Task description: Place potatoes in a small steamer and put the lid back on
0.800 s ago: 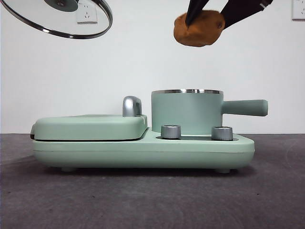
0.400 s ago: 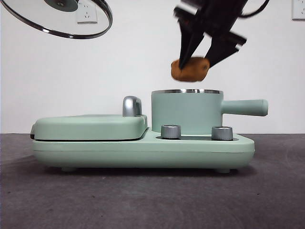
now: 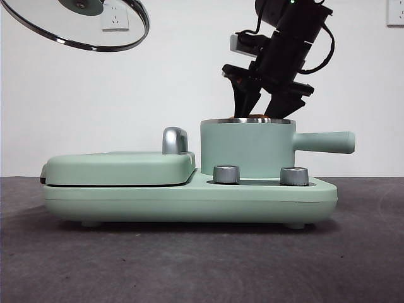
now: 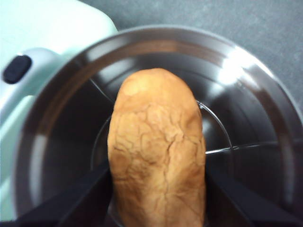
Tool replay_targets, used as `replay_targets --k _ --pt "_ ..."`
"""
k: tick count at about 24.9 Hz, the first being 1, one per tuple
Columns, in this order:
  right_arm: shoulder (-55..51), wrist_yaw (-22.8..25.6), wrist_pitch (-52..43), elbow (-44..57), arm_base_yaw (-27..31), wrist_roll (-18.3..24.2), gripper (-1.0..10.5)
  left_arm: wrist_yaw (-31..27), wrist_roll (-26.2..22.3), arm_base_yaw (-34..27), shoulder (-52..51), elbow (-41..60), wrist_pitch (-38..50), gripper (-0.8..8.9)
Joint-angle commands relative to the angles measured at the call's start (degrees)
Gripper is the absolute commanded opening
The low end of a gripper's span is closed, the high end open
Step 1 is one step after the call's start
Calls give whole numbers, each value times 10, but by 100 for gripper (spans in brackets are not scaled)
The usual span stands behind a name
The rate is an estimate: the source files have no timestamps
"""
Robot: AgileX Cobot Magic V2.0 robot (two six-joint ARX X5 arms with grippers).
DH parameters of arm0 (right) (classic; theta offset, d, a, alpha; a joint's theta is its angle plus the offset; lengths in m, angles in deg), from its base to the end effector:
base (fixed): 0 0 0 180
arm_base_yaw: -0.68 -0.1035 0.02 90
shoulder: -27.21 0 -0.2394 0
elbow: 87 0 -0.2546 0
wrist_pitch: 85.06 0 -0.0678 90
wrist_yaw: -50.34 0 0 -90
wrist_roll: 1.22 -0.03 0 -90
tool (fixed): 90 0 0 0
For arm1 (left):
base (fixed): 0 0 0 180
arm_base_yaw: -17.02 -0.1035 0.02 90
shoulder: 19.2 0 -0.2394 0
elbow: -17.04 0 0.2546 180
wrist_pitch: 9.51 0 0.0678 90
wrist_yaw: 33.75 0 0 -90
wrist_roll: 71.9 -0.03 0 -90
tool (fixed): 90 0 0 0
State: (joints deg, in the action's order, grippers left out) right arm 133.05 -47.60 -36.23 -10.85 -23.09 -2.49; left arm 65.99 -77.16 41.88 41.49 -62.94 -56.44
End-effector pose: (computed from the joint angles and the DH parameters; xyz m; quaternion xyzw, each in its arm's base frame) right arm 0.3657 0.1656 0.2494 -0.0495 0.4277 0.2420 0.8695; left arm 0.2060 -0.1010 0.3512 0.0739 0.2233 -0.2993 0.9247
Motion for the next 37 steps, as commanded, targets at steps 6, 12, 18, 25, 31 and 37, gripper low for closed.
replay_targets --k 6,12,18,25,31,37 --pt "23 3 -12 -14 -1 7 254 1 2 2 16 -10 16 15" --pt "26 3 -20 -14 0 9 351 1 2 2 17 -10 16 15" --pt "-12 3 13 -40 0 9 350 1 2 2 17 -10 16 15" --pt "-200 25 23 -22 -1 -2 349 1 2 2 17 -10 16 15" --pt "-404 45 -55 193 -23 -2 349 1 2 2 17 -10 16 15" --pt "-556 90 -81 374 -50 -8 349 2 2 3 17 -10 17 15"
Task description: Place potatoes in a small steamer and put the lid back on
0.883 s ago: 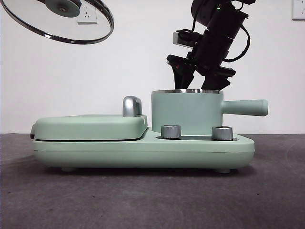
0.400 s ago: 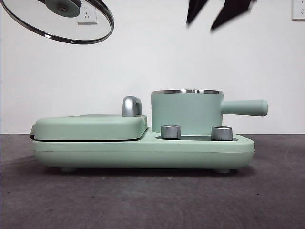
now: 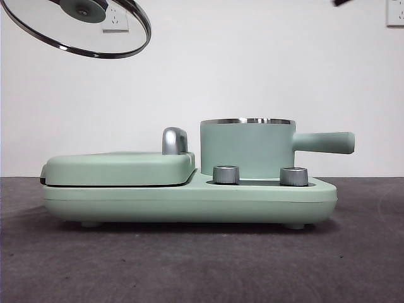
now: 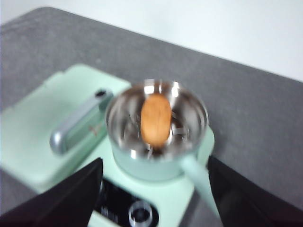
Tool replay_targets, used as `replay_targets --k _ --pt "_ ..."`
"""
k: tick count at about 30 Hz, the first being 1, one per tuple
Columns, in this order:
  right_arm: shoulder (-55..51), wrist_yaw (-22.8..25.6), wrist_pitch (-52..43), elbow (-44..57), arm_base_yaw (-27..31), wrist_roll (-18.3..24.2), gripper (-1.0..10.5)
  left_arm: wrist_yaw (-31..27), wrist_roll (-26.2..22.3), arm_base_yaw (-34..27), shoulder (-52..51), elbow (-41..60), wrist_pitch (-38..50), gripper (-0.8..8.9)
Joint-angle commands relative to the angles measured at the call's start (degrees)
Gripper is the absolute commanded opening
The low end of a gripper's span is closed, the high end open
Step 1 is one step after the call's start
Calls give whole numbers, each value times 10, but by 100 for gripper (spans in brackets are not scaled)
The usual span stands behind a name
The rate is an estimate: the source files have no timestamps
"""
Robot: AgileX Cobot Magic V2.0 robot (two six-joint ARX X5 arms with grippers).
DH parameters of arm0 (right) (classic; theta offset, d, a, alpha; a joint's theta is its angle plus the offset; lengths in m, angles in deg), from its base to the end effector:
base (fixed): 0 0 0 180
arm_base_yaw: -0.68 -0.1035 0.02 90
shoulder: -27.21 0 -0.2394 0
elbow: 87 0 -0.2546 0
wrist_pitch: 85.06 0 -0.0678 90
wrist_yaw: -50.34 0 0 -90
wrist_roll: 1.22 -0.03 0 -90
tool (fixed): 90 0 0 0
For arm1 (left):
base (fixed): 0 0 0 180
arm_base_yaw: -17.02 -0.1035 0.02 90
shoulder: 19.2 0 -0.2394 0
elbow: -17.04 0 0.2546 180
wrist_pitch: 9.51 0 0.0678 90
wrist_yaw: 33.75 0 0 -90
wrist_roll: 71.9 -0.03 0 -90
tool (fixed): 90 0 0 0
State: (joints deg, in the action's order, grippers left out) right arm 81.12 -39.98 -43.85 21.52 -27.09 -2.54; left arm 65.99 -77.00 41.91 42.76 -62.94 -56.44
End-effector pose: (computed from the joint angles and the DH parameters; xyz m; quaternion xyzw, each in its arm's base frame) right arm 0.1869 0.0986 0.3346 -0.0377 0.2017 0.2352 0.9500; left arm 0.2109 -0.1034 0.3465 0.0740 0.2344 -0.2989 0.9221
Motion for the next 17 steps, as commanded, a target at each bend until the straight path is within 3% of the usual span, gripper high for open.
replay_targets --k 1,8,17 --pt "-63 19 -4 78 -15 -10 349 2 0 3 5 -10 17 15" --pt "-216 19 44 214 -25 -37 349 9 0 3 8 -10 19 15" --pt "-296 18 83 238 -25 -41 349 33 2 32 18 -10 56 14"
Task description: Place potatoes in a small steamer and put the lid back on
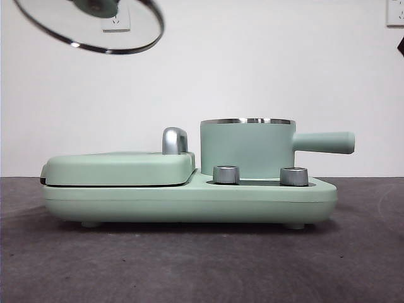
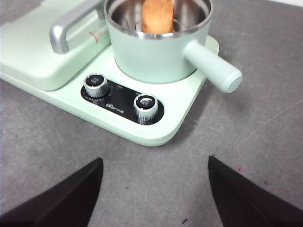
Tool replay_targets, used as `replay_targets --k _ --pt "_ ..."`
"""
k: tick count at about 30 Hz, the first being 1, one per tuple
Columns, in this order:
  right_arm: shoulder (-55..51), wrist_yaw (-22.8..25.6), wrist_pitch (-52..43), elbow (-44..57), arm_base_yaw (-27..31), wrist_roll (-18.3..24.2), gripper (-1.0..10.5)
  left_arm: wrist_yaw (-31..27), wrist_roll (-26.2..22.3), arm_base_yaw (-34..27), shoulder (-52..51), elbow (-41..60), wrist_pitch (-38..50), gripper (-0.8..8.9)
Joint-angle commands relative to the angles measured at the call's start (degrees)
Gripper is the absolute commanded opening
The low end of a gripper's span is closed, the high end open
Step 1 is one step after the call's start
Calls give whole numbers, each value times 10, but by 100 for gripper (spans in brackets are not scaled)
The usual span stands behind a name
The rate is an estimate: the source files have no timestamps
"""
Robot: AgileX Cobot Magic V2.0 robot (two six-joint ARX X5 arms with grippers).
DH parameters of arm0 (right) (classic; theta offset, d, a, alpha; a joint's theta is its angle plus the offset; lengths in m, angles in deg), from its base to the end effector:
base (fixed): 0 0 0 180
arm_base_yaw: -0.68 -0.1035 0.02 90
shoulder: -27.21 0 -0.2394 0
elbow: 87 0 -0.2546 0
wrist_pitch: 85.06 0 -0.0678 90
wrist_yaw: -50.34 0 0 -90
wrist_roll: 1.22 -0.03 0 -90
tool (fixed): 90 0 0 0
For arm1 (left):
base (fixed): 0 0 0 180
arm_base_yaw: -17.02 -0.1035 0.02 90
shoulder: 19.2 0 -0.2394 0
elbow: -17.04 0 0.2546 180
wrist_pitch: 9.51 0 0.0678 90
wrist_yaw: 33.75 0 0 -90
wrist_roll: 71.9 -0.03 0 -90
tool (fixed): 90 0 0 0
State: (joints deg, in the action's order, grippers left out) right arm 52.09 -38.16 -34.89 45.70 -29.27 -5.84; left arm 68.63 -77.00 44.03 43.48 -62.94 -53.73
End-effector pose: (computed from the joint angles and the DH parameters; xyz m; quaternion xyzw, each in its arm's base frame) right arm 0.1085 0.0616 0.2558 -0.0270 0.2403 0.2291 0.9429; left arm 0.2107 -0.1146 0.3479 0.0703 0.2161 -0.3377 0.9134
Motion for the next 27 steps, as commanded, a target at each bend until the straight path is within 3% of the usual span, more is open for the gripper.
replay_targets --k 1,17,27 --pt "-9 -1 -7 -4 -3 -8 349 6 2 18 15 -10 40 14" --pt "-18 0 -9 -4 -3 -7 349 -10 2 96 223 -25 362 14" --pt "-18 0 -9 -4 -3 -7 349 -10 -3 98 365 -137 394 14"
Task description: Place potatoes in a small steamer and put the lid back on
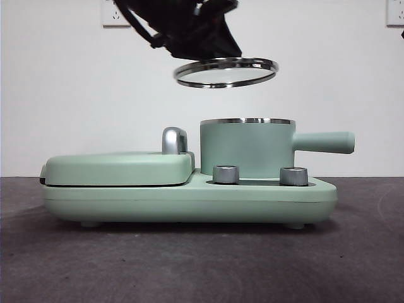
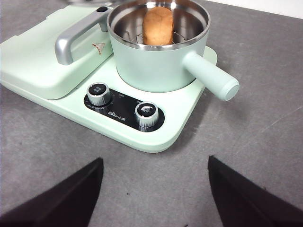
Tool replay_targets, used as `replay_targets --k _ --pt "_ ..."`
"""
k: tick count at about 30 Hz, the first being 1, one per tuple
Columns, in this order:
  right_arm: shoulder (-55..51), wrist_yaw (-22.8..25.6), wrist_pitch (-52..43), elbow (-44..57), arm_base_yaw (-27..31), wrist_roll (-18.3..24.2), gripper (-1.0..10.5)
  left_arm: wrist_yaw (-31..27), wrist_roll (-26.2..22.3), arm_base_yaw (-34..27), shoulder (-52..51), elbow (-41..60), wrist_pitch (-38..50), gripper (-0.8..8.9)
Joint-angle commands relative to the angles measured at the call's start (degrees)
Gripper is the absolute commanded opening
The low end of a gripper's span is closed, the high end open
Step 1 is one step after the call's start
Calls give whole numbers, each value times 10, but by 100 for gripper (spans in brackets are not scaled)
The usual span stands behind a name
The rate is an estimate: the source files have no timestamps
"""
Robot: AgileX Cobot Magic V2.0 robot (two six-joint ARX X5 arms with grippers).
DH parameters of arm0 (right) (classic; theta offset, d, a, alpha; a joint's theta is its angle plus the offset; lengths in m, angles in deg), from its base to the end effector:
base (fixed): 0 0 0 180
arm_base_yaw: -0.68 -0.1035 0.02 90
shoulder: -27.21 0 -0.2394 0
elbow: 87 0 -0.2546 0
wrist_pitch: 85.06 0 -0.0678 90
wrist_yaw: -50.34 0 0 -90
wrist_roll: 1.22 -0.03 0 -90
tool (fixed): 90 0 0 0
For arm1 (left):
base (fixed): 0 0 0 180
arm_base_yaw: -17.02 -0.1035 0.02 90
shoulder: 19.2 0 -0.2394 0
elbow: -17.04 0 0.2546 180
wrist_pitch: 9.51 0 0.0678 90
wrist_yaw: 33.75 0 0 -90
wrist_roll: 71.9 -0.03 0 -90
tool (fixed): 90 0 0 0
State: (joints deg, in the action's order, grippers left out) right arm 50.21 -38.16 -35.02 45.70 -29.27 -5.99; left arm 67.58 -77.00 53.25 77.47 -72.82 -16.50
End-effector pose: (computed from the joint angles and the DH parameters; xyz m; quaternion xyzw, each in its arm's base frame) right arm 0.1042 0.0591 0.2593 -0.0210 0.2242 0.2304 0.9467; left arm 0.3152 -0.2382 0.2879 0.0663 0.0994 -0.4051 0.9064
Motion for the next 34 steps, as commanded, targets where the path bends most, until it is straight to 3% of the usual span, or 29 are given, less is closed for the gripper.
replay_targets --k 1,14,34 --pt "0 0 -8 -4 -3 -6 349 0 -3 5 37 -51 21 14" --pt "0 0 -8 -4 -3 -6 349 1 -26 5 150 -125 56 14" --pt "0 0 -8 -4 -3 -5 349 1 -32 5 170 -125 9 14"
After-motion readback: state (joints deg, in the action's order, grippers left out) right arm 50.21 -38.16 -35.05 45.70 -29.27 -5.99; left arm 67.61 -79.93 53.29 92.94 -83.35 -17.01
